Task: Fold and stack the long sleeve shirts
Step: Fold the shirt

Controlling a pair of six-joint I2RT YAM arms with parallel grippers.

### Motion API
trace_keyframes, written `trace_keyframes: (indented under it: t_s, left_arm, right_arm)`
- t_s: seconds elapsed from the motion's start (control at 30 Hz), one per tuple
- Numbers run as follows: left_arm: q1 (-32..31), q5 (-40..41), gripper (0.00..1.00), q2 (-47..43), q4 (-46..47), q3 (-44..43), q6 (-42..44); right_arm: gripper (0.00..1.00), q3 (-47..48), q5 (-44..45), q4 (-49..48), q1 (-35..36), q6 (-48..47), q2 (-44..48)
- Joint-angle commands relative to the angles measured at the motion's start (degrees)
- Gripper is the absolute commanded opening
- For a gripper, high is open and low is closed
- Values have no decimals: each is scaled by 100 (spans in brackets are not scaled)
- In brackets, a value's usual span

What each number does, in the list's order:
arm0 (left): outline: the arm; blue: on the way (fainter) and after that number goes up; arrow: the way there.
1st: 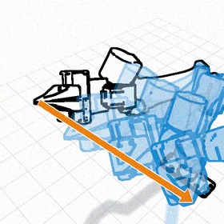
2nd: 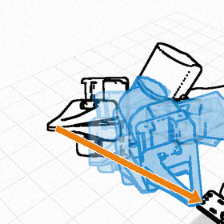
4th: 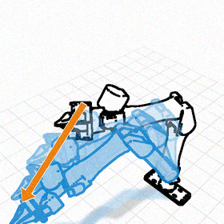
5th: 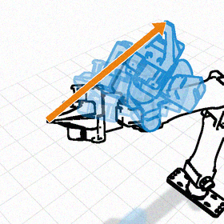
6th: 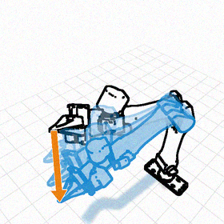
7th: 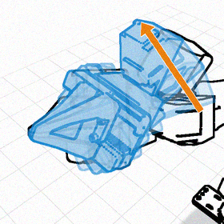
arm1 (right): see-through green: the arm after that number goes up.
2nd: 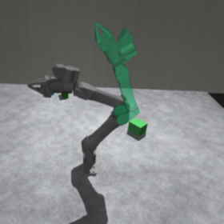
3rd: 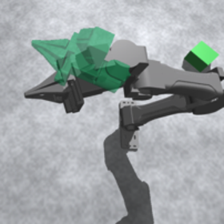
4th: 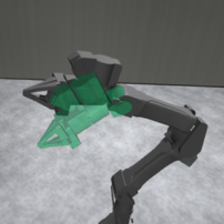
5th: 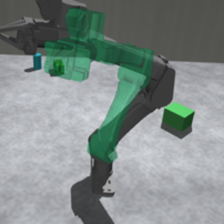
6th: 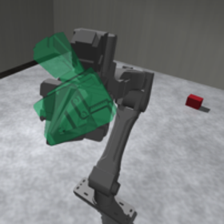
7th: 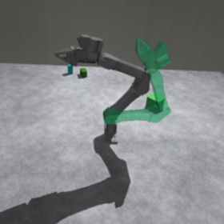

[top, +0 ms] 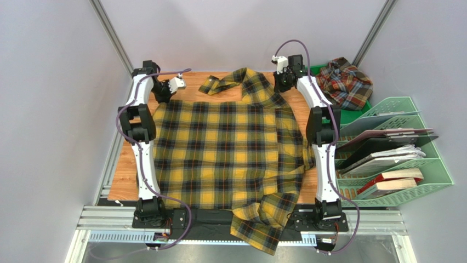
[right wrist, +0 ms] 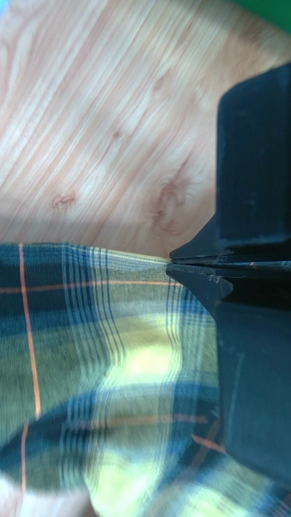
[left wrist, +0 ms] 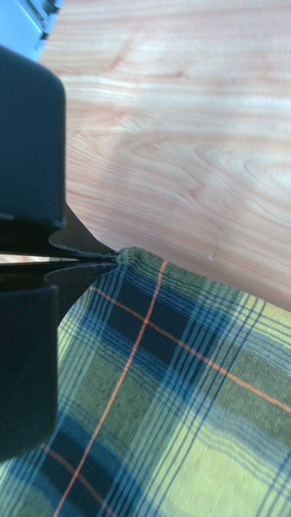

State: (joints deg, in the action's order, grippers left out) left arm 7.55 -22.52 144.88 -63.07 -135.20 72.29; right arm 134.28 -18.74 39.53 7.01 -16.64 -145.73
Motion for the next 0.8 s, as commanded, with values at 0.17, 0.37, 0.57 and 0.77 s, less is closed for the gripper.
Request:
trace_keyframes:
  t_s: [0.17,0.37,0.57,0.77]
  left_arm:
    - [168,-613,0,-1347,-4,730,206]
    - [290,-815,0,-2339,111,1662,373]
    - [502,-868,0,-3244,119,2751,865]
    - [616,-938,0,-3966,260,3815,1217]
  right_arm:
    - [0,-613,-314,160,-24,20,1572]
    - [0,-1675,-682,354,-50,126,2469]
    - [0,-2799,-754,477,-111,118,3577]
    - [0,-3618,-806,740,-129,-84,4456]
